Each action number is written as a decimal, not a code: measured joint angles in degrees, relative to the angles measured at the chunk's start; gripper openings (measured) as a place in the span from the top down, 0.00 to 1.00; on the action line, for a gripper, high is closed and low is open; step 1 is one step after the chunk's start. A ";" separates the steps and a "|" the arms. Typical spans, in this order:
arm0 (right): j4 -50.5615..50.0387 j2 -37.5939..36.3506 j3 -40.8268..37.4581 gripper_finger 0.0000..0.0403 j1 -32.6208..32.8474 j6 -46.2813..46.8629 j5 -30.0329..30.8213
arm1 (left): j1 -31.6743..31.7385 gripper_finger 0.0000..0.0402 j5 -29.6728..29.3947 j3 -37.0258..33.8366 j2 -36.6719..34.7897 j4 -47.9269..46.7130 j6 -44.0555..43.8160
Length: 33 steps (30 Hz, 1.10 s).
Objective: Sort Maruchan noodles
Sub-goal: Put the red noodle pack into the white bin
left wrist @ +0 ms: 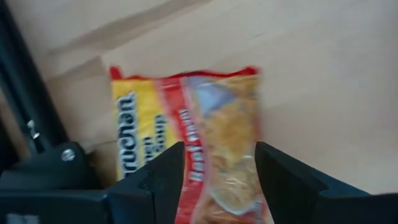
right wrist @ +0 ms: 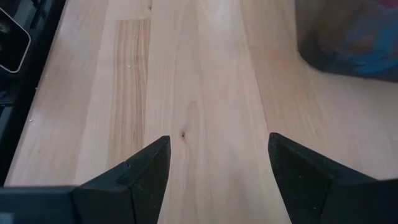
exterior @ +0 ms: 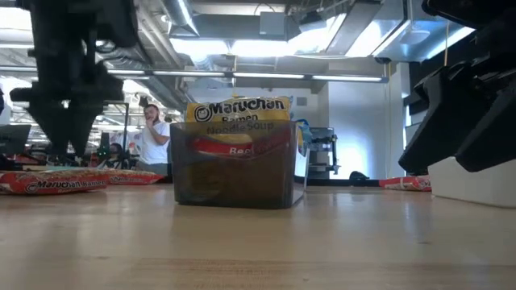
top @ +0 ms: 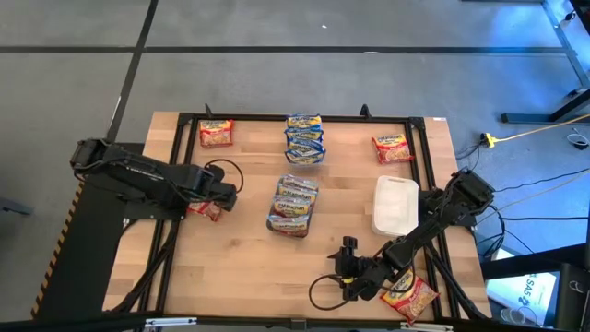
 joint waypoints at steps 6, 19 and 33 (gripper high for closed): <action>-0.03 0.00 0.01 0.39 -0.04 -1.41 1.43 | 3.41 0.62 1.31 -4.15 1.52 1.48 -0.30; -0.50 0.00 0.00 0.39 0.07 -2.91 0.50 | -7.72 0.65 5.20 -5.61 2.71 21.16 8.05; 0.43 0.00 0.00 0.39 0.07 -2.88 -2.51 | -24.31 0.65 1.15 -5.40 16.99 54.65 10.89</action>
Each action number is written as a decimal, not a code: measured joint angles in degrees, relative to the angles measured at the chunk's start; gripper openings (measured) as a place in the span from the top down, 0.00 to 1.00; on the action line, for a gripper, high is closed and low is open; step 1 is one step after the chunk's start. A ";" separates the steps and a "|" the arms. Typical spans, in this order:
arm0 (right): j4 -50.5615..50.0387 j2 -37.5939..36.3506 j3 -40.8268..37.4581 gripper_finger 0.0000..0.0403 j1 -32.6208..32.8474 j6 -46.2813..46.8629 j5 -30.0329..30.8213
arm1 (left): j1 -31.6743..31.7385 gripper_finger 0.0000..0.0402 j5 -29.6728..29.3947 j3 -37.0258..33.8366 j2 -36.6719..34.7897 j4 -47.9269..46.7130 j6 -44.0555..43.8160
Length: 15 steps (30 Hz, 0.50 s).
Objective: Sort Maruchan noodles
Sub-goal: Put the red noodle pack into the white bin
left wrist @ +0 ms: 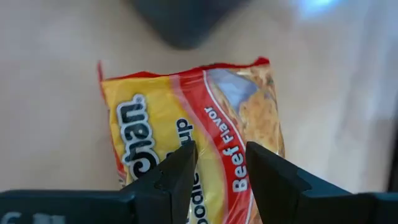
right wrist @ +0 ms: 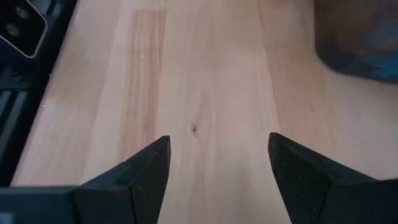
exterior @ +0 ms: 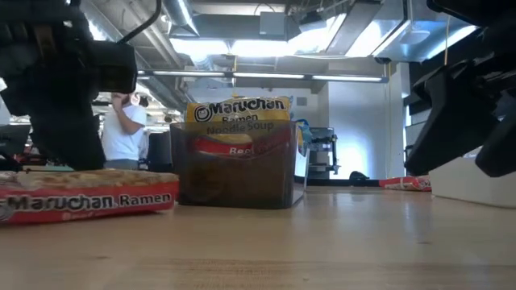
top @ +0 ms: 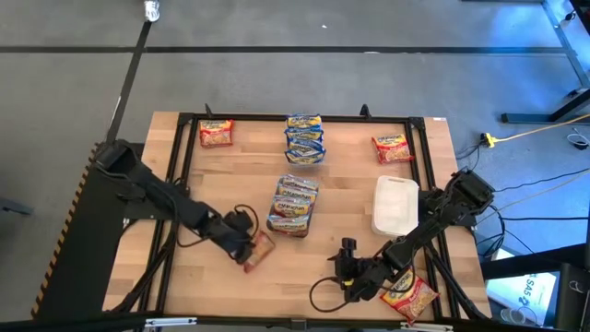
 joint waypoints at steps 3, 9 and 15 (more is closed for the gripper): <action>0.86 0.00 0.00 0.39 0.00 1.63 -1.00 | -1.77 0.65 -0.42 -0.02 3.07 7.70 0.63; 3.29 0.00 0.00 0.39 -0.36 3.65 -7.26 | -6.25 0.65 -2.53 4.68 8.46 11.21 2.58; 3.24 0.00 0.00 0.39 -0.50 10.82 -7.08 | -9.51 0.65 -4.52 11.97 13.42 10.31 7.01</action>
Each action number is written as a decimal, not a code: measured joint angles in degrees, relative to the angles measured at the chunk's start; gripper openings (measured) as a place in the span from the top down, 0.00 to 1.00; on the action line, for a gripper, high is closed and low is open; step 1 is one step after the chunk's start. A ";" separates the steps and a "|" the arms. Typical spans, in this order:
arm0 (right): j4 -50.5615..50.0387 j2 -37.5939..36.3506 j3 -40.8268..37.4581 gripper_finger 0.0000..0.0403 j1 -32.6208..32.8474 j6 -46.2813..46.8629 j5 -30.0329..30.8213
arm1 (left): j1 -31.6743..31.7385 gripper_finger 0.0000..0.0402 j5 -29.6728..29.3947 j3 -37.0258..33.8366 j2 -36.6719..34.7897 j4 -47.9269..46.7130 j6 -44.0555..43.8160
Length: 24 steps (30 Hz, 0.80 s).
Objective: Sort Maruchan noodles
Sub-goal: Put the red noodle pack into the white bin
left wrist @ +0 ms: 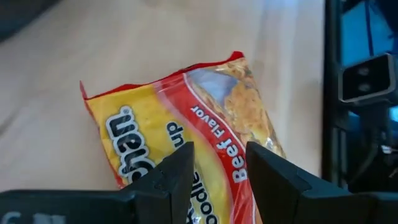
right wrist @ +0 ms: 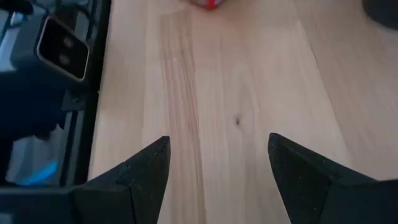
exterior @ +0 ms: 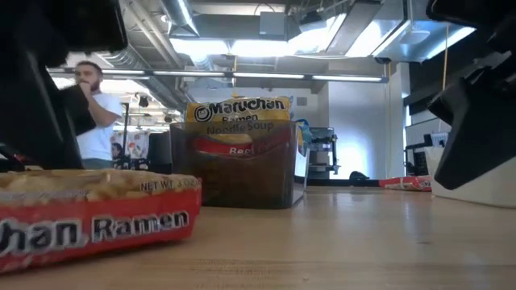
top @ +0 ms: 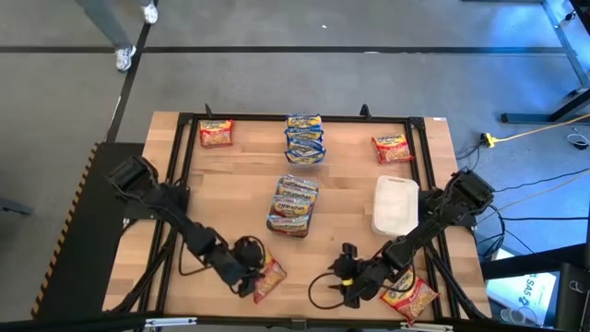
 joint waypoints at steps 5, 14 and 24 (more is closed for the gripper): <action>0.07 0.00 0.00 0.39 -0.68 5.90 -0.72 | -2.47 0.65 -0.50 3.59 0.86 -1.23 -0.03; 6.96 0.83 0.00 0.39 1.33 10.53 -4.43 | -6.36 0.65 -7.25 7.16 0.46 -2.57 -1.09; 13.98 2.84 -0.04 0.39 3.96 5.33 1.84 | -8.77 0.65 -12.58 7.22 1.60 -10.84 -13.62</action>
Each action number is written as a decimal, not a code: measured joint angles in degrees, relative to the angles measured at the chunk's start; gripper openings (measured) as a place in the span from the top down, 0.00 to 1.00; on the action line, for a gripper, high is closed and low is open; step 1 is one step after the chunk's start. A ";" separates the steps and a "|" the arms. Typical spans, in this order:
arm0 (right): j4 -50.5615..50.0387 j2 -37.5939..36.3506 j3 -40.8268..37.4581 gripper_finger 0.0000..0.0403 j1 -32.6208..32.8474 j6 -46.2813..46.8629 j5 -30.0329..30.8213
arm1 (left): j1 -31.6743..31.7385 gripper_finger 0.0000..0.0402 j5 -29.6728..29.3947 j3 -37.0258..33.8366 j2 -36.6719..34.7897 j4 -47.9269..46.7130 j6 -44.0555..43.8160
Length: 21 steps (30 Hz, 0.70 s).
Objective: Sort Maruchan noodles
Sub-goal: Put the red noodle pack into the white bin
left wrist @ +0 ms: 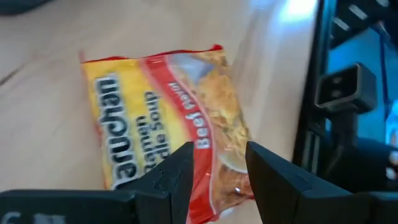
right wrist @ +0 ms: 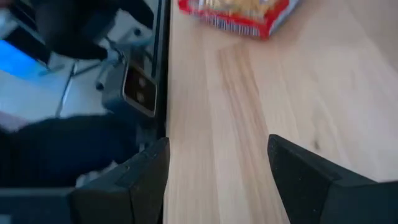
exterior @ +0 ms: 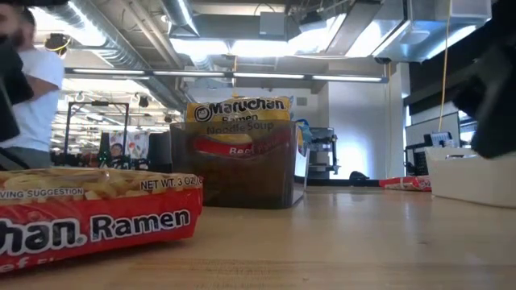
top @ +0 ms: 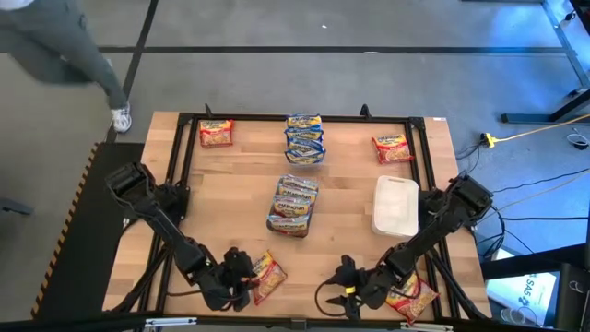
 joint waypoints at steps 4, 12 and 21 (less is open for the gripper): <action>0.42 1.28 0.06 0.39 -0.09 -1.08 1.28 | 0.03 0.65 -2.94 0.00 0.22 -3.46 -5.75; 1.01 1.84 0.04 0.39 -0.94 -3.96 3.92 | 1.94 0.65 -7.25 0.11 5.19 2.13 -3.06; 2.64 1.84 0.08 0.39 -3.48 -3.74 3.85 | 7.36 0.65 -0.67 0.09 13.99 28.34 20.69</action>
